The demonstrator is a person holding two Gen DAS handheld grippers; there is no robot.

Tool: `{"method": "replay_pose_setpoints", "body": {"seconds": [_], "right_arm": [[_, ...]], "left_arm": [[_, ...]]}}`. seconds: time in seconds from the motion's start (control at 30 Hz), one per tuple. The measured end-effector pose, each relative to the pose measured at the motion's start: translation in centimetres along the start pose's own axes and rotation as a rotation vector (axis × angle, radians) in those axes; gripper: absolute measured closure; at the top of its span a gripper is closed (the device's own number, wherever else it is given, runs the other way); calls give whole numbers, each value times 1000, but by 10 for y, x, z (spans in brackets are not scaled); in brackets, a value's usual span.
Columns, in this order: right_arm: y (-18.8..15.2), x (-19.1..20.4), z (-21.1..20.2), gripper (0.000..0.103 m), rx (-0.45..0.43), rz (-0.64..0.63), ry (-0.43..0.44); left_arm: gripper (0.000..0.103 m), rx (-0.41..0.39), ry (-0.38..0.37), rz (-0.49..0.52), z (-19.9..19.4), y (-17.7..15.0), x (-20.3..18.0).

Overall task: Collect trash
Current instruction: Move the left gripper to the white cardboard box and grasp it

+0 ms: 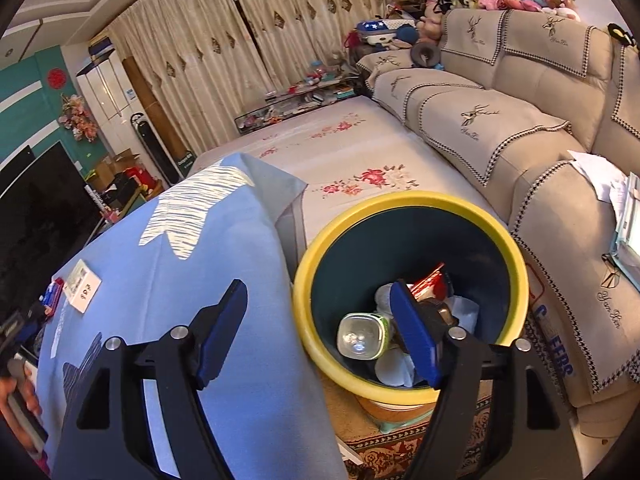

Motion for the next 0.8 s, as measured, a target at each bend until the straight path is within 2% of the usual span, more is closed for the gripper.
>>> {"method": "replay_pose_setpoints", "body": {"seconds": [0.17, 0.3, 0.47, 0.6, 0.8], "right_arm": [[-1, 2, 2, 33, 7, -5, 52], [1, -1, 4, 33, 11, 0, 92], [5, -7, 11, 33, 16, 20, 138], [4, -14, 13, 33, 21, 31, 167], [0, -19, 9, 33, 22, 22, 197]], "left_arm": [[5, 32, 124, -108, 53, 29, -15], [5, 4, 301, -227, 73, 35, -9], [5, -36, 416, -342, 81, 32, -8], [5, -22, 495, -416, 92, 28, -4], [5, -42, 566, -468, 99, 29, 3]]}}
Point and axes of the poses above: each gripper's, at about its wrist camera, not at the fingertips, and z roughly the way its jaws point, x to its left, y to its top, the point moved 5 cm from there along z, roughly the way its jaws point, and after that the axes turned 13 degrees about -y, right-handed, at the moved point
